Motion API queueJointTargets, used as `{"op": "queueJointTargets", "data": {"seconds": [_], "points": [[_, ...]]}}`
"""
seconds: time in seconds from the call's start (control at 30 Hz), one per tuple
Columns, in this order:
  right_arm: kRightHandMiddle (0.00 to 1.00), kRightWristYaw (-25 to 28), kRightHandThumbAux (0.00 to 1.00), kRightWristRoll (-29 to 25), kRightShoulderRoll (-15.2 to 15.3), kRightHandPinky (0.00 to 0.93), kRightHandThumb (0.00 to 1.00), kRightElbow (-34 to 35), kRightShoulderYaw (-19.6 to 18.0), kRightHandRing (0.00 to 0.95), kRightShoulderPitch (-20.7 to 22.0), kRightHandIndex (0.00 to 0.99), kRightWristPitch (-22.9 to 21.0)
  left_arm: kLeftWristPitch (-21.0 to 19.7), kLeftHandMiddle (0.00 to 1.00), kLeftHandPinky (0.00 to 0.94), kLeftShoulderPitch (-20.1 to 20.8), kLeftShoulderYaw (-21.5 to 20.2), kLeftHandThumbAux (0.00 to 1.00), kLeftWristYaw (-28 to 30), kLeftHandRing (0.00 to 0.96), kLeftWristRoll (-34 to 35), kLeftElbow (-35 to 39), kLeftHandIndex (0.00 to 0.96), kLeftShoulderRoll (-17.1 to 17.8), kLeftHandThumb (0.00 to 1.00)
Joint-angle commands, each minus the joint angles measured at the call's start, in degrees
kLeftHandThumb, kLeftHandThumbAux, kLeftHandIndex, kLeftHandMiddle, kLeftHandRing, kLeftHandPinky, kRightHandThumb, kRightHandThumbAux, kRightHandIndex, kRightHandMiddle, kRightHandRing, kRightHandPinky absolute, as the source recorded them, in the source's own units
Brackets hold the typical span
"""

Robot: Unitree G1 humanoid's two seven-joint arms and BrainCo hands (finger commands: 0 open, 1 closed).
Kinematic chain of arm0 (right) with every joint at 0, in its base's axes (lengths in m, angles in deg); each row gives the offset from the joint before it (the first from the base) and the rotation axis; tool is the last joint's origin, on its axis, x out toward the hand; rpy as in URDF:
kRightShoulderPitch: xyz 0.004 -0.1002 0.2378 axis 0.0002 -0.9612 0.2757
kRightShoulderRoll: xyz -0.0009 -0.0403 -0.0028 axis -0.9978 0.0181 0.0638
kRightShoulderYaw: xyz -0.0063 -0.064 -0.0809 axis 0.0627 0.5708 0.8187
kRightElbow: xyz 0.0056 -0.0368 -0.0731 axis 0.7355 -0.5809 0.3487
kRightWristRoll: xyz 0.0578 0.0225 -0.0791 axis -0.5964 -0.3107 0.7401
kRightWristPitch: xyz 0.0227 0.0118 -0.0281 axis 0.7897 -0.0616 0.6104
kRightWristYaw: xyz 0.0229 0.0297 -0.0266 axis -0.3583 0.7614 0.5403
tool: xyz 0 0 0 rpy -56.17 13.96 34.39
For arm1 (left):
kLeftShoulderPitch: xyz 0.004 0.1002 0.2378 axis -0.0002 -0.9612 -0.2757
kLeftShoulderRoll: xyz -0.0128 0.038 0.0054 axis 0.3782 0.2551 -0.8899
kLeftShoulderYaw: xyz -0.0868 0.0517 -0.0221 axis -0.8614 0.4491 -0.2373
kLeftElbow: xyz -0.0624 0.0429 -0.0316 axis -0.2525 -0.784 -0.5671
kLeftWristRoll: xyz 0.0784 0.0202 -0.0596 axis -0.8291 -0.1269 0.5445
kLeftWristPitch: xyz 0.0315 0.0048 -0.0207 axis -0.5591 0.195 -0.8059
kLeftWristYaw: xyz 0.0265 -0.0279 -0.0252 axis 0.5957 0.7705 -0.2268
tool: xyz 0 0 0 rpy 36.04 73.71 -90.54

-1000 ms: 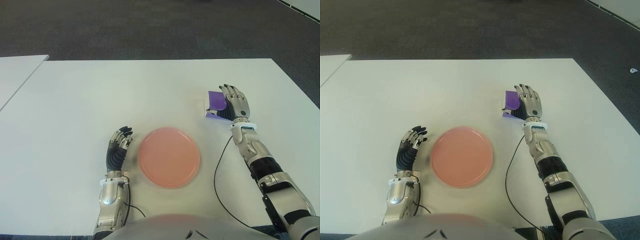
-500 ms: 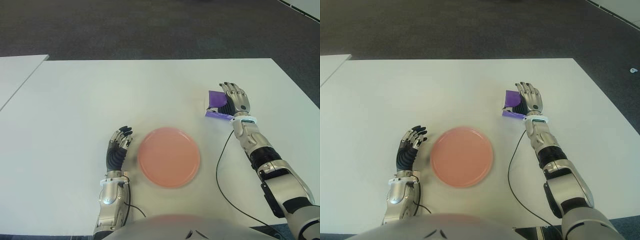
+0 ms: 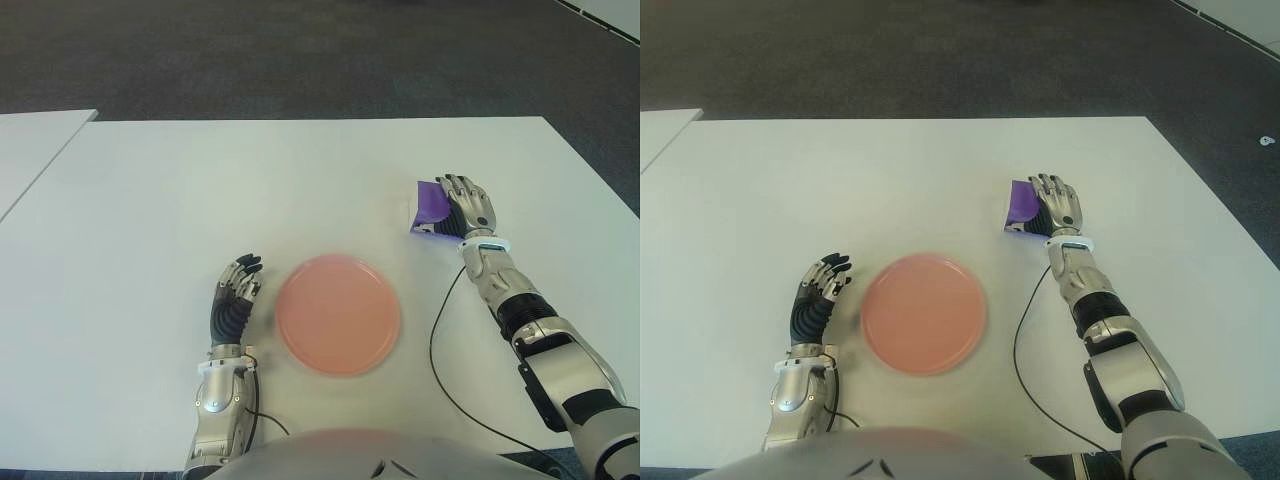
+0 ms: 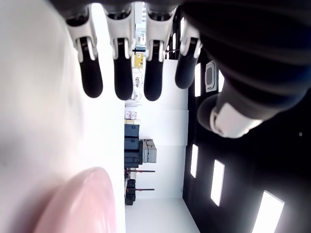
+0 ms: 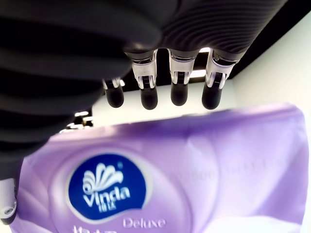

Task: Put the tissue paper into the plate.

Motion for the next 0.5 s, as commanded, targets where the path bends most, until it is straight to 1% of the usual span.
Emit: {"op": "queueJointTargets", "data": {"seconds": [0.03, 0.5], "points": [[0.091, -0.46, 0.554, -0.34, -0.84, 0.059, 0.51, -1.82, 1.41, 0.05, 0.89, 0.047, 0.85, -0.72, 0.277, 0.323, -1.22, -0.34, 0.593, 0.31, 0.284, 0.04, -0.25, 0.249, 0.39, 0.206], [0.104, -2.52, 0.564, -0.74, -3.21, 0.074, 0.488, -5.24, 3.46, 0.057, 1.65, 0.052, 0.63, -1.76, 0.269, 0.309, -2.0, -0.53, 0.592, 0.71, 0.275, 0.09, 0.74, 0.244, 1.26, 0.206]]}}
